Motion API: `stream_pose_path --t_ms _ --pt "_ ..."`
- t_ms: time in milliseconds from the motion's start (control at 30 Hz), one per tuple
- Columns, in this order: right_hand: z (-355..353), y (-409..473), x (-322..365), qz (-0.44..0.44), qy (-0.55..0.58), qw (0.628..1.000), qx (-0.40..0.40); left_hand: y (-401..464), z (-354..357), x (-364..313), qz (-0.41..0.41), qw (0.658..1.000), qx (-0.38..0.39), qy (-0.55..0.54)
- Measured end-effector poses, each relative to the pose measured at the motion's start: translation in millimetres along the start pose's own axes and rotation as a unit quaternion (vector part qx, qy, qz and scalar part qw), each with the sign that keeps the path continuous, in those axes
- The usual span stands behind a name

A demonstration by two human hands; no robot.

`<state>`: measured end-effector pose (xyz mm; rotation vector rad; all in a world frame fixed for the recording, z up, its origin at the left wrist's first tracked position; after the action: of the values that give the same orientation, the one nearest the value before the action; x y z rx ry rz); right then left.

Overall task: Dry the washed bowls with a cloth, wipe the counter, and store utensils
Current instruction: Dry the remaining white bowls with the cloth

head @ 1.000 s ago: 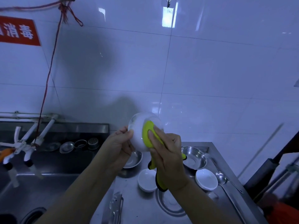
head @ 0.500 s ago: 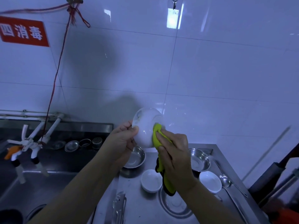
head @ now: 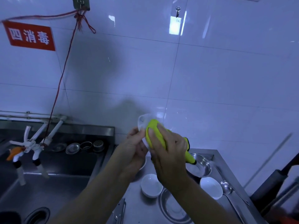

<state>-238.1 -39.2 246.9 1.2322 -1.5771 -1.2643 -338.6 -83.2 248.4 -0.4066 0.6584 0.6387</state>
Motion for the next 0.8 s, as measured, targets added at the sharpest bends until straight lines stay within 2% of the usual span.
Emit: stream_pose_path --t_ms 100,267,367,467,533,700,800 --pt "0 -22 -2 -0.055 -0.005 0.998 -0.029 3 4 -7 -0.027 0.997 -0.033 -0.058" --pt "-3 -14 -25 0.029 0.024 0.998 -0.051 6 3 -1 -0.06 0.991 -0.034 -0.112" --pt "0 5 -19 0.058 0.025 0.997 -0.053 4 2 10 -0.063 0.993 -0.019 -0.101" --pt "6 10 -7 0.0 0.012 0.998 -0.064 1 5 16 -0.072 0.995 -0.014 -0.074" --pt "4 -1 -9 -0.006 0.013 0.998 -0.055 5 -1 17 -0.091 0.99 -0.031 -0.102" --pt "-3 -24 -27 0.095 0.049 0.993 -0.043 0 -8 20 -0.13 0.977 -0.051 -0.164" --pt "-3 -25 -32 0.23 0.129 0.963 -0.061 -3 -12 22 -0.133 0.973 -0.056 -0.179"
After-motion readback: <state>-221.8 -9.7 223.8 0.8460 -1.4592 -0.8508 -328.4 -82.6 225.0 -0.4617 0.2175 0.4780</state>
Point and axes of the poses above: each hand's wrist, its own y-axis towards the middle knuckle, its own z-axis out of the palm, x = y × z, the point moved 4 cm from there along y, towards the middle knuckle, and after that the axes turned 14 degrees about -x, right-handed, at the moved point
